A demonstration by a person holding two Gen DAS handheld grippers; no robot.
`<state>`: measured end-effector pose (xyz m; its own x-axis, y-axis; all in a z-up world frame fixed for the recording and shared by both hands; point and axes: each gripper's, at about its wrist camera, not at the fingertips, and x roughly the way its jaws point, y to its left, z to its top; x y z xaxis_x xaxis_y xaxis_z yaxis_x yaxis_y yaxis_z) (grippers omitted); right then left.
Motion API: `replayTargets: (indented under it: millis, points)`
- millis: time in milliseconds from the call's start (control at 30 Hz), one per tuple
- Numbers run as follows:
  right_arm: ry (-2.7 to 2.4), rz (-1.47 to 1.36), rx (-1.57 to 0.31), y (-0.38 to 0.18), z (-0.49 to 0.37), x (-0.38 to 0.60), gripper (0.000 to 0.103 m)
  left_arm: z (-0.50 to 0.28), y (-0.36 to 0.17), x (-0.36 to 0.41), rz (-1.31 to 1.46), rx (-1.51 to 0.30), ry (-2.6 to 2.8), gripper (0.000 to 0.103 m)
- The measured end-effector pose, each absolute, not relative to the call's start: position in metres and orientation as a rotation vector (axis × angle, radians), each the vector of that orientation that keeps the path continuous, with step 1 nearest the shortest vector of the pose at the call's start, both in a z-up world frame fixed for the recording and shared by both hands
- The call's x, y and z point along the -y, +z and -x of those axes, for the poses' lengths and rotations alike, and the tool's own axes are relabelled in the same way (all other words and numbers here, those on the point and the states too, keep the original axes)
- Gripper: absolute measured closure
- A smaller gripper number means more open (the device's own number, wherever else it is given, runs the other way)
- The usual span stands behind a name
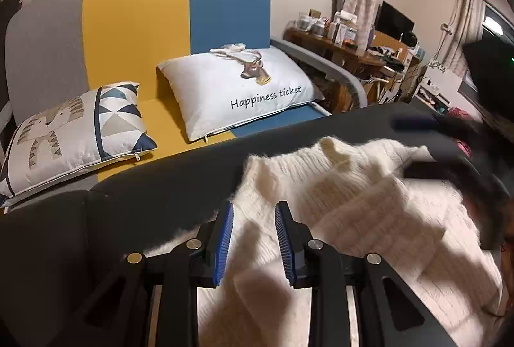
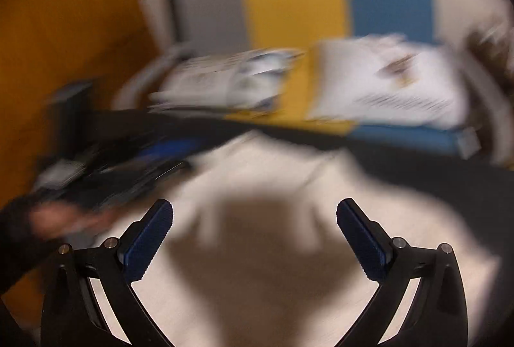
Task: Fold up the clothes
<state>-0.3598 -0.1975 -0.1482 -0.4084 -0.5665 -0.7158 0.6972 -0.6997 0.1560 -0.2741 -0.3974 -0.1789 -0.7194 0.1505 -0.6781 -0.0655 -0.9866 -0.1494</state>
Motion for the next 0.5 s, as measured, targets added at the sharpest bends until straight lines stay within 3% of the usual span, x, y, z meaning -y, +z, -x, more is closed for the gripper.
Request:
replayTargets:
  millis: [100,200,300,500]
  points:
    - [-2.16,-1.04,-0.374,-0.156,0.377,0.236,0.0,0.27,-0.176,0.395,1.049,0.179,2.769,0.075]
    - [-2.22,-1.089,-0.619,-0.179,0.377,0.273,0.0,0.283,-0.186,0.395,1.163,0.192,2.714,0.075]
    - [-2.136,-1.193,-0.652,-0.204,0.383,0.284,0.0,0.295,-0.198,0.403,1.264,0.268,2.683,0.076]
    - [-2.26,-1.24,-0.528,-0.203,0.396,0.256,0.0,0.292,-0.205,0.418,1.289,0.439,2.705,0.082]
